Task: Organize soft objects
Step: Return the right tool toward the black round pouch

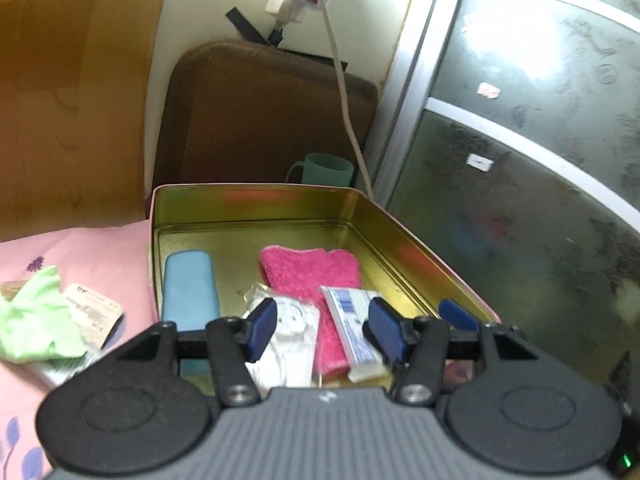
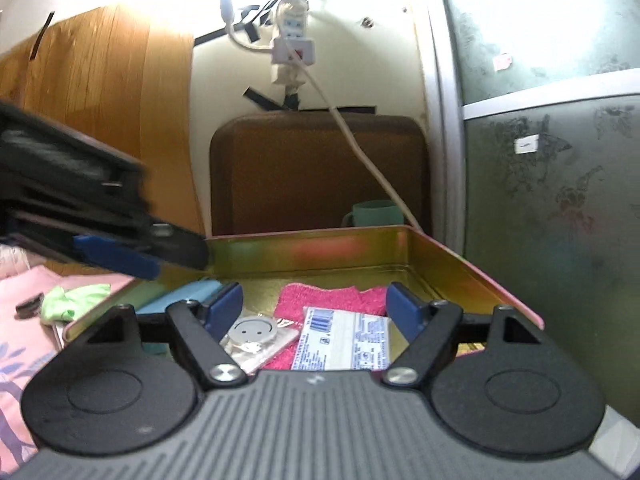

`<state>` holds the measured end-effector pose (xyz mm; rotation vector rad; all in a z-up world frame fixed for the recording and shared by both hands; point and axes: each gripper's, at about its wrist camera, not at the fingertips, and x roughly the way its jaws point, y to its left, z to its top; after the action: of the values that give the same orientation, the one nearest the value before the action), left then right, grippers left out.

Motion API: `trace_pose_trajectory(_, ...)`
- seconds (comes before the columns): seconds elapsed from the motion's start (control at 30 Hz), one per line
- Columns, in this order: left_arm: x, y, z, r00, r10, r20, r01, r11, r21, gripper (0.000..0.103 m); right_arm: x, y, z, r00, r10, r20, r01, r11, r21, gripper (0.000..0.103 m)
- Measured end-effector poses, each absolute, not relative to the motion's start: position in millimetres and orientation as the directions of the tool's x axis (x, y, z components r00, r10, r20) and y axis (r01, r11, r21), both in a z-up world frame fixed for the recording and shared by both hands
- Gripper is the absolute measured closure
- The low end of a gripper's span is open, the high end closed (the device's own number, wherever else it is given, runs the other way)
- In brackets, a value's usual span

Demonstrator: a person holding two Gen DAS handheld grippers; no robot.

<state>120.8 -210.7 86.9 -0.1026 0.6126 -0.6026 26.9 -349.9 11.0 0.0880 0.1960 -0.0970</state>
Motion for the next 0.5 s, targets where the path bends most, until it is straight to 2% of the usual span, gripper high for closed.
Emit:
trace_pose_trajectory(0.23, 80.4, -155.5, 83.1, 0.692, -0.521, -0.499, 0.486, 0.848, -0.211, 0.049, -0.2, -343.6, 13.5, 0.981, -0.097, -0.169, 0.125, 0.979, 0.163, 0.023)
trace_pose_trajectory(0.4, 79.9, -96.2, 57.9, 0.73, -0.386, -0.564, 0.36, 0.919, -0.163, 0.048, -13.6, -315.1, 17.2, 0.989, 0.006, -0.149, 0.026, 0.977, 0.213, 0.027)
trace_pose_trajectory(0.5, 82.3, -56.9, 40.8, 0.75, -0.282, -0.599, 0.259, 0.958, -0.127, 0.048, -13.8, -285.2, 18.5, 0.987, 0.075, -0.143, -0.047, 0.981, 0.19, 0.028)
